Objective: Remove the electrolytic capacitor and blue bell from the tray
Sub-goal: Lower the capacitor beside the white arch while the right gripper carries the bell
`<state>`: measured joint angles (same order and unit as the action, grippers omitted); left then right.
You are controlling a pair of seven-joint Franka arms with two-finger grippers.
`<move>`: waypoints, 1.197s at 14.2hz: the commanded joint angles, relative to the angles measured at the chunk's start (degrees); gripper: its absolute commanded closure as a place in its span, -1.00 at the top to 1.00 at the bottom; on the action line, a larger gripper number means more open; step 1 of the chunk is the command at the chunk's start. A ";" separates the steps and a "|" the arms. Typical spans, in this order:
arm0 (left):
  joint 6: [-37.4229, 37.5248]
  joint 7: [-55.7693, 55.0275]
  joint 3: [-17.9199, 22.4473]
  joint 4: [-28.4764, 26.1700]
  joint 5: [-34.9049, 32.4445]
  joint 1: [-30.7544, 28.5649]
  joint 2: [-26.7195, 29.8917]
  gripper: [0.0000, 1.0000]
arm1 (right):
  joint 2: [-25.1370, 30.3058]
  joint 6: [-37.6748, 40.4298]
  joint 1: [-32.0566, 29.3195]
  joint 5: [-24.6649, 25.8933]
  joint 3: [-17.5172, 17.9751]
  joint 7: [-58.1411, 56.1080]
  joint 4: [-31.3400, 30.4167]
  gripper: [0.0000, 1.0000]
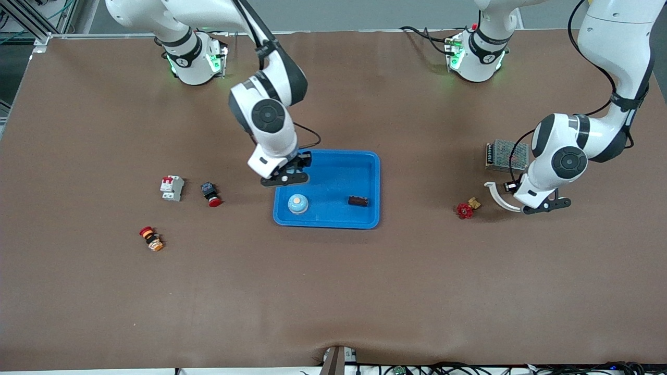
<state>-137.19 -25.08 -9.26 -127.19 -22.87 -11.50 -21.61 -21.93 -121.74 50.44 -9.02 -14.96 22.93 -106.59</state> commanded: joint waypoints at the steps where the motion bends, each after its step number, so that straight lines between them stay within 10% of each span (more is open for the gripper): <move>1: -0.01 -1.72 -1.20 0.19 -1.13 -0.10 0.69 1.00 | 4.08 7.20 -0.43 -0.65 -4.36 -8.49 1.56 -0.22; 13: 15.55 -22.09 -14.28 13.10 -0.25 0.07 0.78 1.00 | 9.19 13.02 -0.78 4.80 -27.47 -55.32 0.25 -0.22; 17: 15.55 -32.55 -17.02 15.83 1.07 2.61 -1.15 1.00 | 8.84 12.32 -7.88 4.54 -28.28 -69.30 -0.46 -0.22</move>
<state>-122.99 -53.29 -25.52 -113.81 -22.59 -10.49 -21.23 -14.08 -108.96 45.85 -4.82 -43.54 -40.35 -106.01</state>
